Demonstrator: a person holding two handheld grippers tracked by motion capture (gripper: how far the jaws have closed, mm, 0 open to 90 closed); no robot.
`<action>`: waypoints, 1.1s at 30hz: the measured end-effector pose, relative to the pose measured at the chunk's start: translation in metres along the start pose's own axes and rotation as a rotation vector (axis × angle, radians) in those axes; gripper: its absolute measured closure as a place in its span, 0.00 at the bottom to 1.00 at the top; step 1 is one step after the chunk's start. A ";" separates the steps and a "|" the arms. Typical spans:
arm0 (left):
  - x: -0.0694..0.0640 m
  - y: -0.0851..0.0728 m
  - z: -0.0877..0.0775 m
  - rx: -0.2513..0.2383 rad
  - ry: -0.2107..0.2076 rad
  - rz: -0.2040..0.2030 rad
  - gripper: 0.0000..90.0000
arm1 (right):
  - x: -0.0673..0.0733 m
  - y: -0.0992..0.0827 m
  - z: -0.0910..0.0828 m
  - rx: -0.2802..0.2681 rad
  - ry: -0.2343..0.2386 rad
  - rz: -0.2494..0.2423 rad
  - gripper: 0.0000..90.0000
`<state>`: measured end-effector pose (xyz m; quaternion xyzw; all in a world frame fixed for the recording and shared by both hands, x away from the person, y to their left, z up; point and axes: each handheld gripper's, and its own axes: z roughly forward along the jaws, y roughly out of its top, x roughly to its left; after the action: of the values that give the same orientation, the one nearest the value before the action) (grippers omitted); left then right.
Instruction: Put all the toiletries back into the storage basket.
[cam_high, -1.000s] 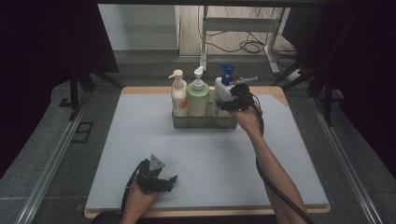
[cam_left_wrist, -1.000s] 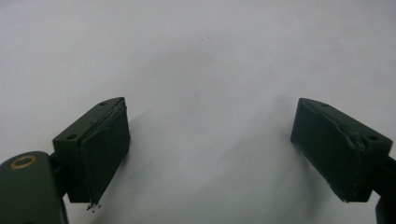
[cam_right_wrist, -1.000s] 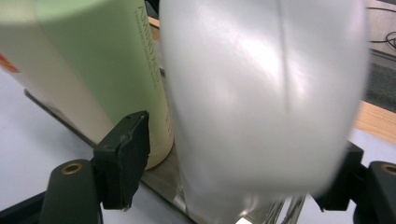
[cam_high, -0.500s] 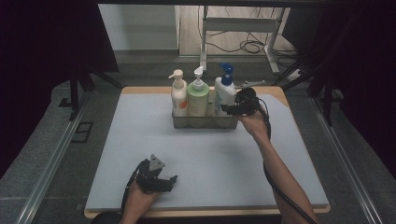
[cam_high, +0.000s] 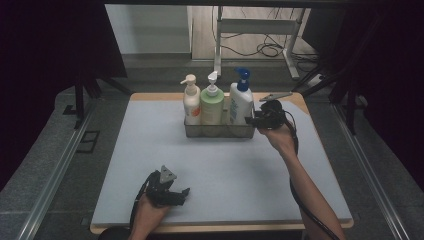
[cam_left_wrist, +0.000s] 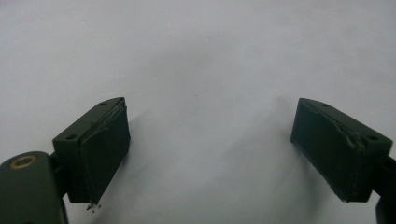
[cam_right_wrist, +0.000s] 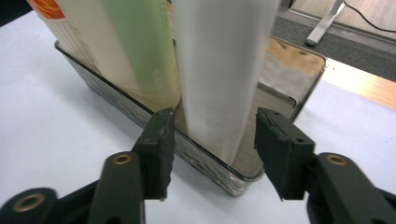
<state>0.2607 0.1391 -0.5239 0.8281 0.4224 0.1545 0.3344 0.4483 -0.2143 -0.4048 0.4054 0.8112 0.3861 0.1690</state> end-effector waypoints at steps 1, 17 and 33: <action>0.000 0.000 0.000 0.000 0.000 0.000 0.13 | -0.001 -0.001 0.000 0.002 0.002 0.003 0.58; 0.000 0.000 0.000 0.002 0.001 0.002 0.13 | -0.028 -0.008 0.012 0.013 -0.080 0.089 0.91; 0.000 0.000 0.000 0.002 0.001 0.003 0.13 | -0.029 -0.002 0.039 0.041 -0.093 0.094 1.00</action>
<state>0.2607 0.1393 -0.5238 0.8289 0.4216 0.1552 0.3332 0.4881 -0.2188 -0.4332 0.4640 0.7903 0.3576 0.1797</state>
